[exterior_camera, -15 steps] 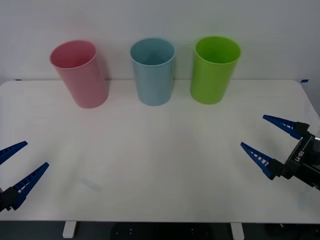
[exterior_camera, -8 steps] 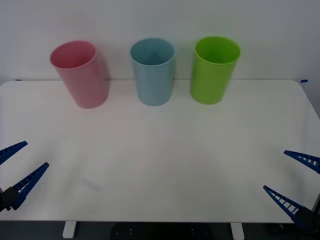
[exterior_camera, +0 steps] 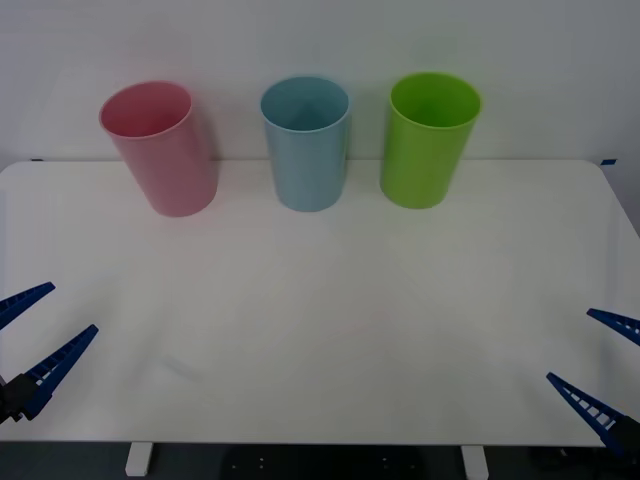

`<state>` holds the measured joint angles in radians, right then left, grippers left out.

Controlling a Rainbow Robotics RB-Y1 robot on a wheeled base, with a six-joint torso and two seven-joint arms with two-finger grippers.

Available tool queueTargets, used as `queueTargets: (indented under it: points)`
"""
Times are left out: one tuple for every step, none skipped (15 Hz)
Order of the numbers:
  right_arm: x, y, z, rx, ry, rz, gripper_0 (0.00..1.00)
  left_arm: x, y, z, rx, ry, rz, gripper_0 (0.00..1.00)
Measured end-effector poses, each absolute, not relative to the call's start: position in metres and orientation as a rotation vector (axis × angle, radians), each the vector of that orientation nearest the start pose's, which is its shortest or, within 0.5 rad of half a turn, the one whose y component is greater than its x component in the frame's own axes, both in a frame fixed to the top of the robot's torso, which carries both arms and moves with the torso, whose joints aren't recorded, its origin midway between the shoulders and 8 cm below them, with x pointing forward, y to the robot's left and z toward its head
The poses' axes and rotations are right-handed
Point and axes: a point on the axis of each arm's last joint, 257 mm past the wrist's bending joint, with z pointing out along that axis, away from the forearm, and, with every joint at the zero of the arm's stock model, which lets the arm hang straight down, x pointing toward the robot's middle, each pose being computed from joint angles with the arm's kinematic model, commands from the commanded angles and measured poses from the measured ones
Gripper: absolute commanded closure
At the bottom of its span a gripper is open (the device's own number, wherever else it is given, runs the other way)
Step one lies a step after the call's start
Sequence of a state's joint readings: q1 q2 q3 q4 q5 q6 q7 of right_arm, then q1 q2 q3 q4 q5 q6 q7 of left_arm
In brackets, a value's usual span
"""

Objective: Grasp the object on the table and drop it into the matching bin: aluminum can to the light blue bin, PET bottle to the pink bin.

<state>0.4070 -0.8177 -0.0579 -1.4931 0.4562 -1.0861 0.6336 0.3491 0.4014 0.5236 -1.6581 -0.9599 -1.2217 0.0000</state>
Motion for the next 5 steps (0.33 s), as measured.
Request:
queueTargets:
  points:
    - [0.3333,-0.3167,-0.2113,-0.726,1.400,0.465,0.00,0.3423,0.3297,-0.1689,0.465,1.441,-0.567,0.00]
    - [0.3349,-0.3161,-0.2121,-0.716,1.404,0.463,0.00,0.3423,0.3297,-0.1689,0.465,1.441,-0.567,0.00]
    - [0.3355,-0.3160,-0.2126,-0.709,1.406,0.462,0.00,0.3423,0.3297,-0.1689,0.465,1.441,-0.567,0.00]
    - [0.3356,-0.3160,-0.2127,-0.708,1.406,0.462,0.00,0.3423,0.3297,-0.1689,0.465,1.441,-0.567,0.00]
    - [0.3356,-0.3160,-0.2127,-0.708,1.406,0.462,0.00,0.3423,0.3297,-0.1689,0.465,1.441,-0.567,0.00]
